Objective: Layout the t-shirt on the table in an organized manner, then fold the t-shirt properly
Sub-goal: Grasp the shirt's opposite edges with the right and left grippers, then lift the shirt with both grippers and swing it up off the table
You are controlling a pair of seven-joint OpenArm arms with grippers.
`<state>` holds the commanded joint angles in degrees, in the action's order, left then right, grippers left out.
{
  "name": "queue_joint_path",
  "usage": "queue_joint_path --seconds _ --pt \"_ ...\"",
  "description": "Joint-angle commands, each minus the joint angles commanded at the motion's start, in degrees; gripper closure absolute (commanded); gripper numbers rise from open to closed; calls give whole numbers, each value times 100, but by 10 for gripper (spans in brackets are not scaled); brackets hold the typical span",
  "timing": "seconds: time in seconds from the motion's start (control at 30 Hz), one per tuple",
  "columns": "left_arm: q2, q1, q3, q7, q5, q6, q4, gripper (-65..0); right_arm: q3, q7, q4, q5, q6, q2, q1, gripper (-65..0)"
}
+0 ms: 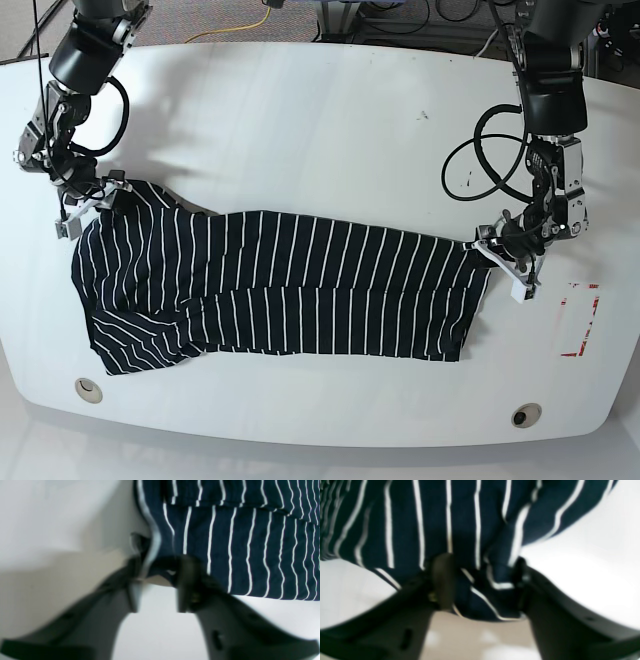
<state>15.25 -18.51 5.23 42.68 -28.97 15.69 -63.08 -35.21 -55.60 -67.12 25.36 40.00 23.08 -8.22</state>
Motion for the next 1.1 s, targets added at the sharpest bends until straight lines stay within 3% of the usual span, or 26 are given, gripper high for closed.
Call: queue_joint_path --seconds 0.17,0.33,0.4,0.57,0.73,0.9,1.1 --pt "9 0 -9 9 0 0 -141 -88 0 -360 -510 0 0 0 9 0" --pt "18 26 -9 53 0 0 -448 0 -9 -703 -1143 0 0 -9 35 -13" --pt "18 26 -9 255 -9 0 -563 0 -9 -879 -1398 0 0 -18 35 -13" --pt "167 0 44 1336 -35 0 -1292 0 -202 -1547 -2189 0 0 -35 44 -13" --pt "185 44 290 2040 -35 18 -2242 0 -457 -2057 -2840 0 0 -35 0 -13" --pt "202 -9 457 2497 -35 18 -2954 0 -466 -2119 -3420 0 0 9 -97 -13" --pt "352 -316 615 2549 -44 26 -3789 -3 -448 -2127 -3815 0 0 255 -273 -13"
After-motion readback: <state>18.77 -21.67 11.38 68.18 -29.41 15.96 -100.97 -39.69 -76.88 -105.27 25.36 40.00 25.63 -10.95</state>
